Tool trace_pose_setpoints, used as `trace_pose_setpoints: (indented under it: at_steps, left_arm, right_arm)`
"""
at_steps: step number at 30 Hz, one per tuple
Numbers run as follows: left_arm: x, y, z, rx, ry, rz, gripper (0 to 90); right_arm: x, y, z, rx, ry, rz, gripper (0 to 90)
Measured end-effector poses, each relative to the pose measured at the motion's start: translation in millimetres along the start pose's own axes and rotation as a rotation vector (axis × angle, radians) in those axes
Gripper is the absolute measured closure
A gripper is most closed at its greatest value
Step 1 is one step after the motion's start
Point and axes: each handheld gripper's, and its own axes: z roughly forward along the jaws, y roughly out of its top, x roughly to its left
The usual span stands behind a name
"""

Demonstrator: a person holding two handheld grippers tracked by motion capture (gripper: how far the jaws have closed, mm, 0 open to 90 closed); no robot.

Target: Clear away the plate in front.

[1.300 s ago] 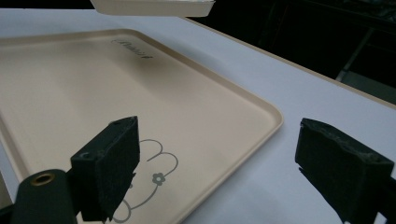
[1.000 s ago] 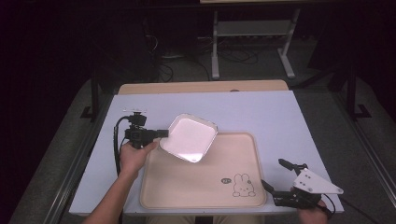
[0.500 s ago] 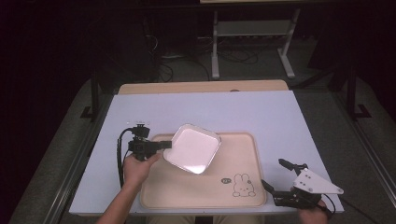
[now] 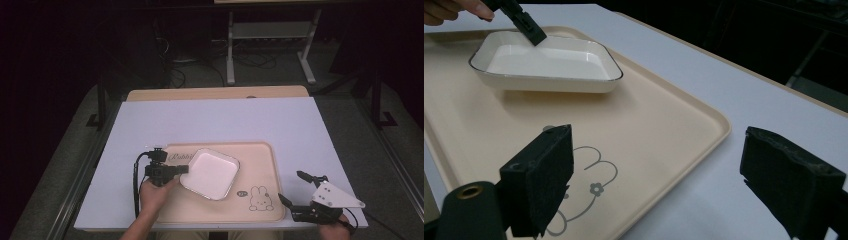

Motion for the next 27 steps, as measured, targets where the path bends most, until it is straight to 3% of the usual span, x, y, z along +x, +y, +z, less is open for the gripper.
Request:
trace_pose_setpoints:
  at_steps: [3,5,7,11,15,19,22,24,25,27]
  left_arm:
    - [-1.8,-2.8,0.7,-0.013,0.006,-0.010,88.7]
    - [-4.6,-5.8,0.3,-0.020,0.042,-0.007,88.6]
    - [-7.8,-11.7,-1.5,-0.044,0.112,-0.021,88.5]
    - [-9.2,-19.4,-4.6,-0.084,0.146,-0.047,88.2]
    - [-10.0,-25.5,-4.1,-0.062,0.141,-0.073,87.5]
    - [-12.8,-34.9,-8.7,-0.065,0.096,-0.089,82.7]
    - [-14.8,-36.8,-10.7,-0.060,0.090,-0.081,78.3]
    - [-15.9,-39.4,-12.9,-0.051,0.054,-0.094,74.6]
    - [-19.7,-41.5,-13.7,-0.052,0.061,-0.069,74.2]
    - [-20.9,-42.5,-13.9,-0.048,0.061,-0.060,73.3]
  right_arm:
    - [-0.5,-0.2,-0.3,-0.004,-0.002,0.002,13.0]
    - [-0.5,-0.1,-0.6,-0.004,-0.003,0.002,13.0]
    - [-0.4,-0.1,-0.6,-0.003,-0.002,0.001,13.0]
    - [-0.4,0.0,-0.5,-0.003,-0.001,0.000,13.0]
    - [0.0,0.1,-0.4,-0.002,0.000,-0.001,13.0]
    - [-0.4,0.1,-0.6,-0.003,-0.003,0.000,13.0]
    - [-0.5,0.1,-0.5,-0.002,-0.003,0.000,13.0]
    - [-0.5,0.1,-0.5,-0.002,-0.004,0.000,13.0]
    - [-0.4,0.3,-0.4,-0.001,-0.003,0.000,13.0]
    - [-0.2,0.4,-0.4,-0.003,-0.003,0.000,13.0]
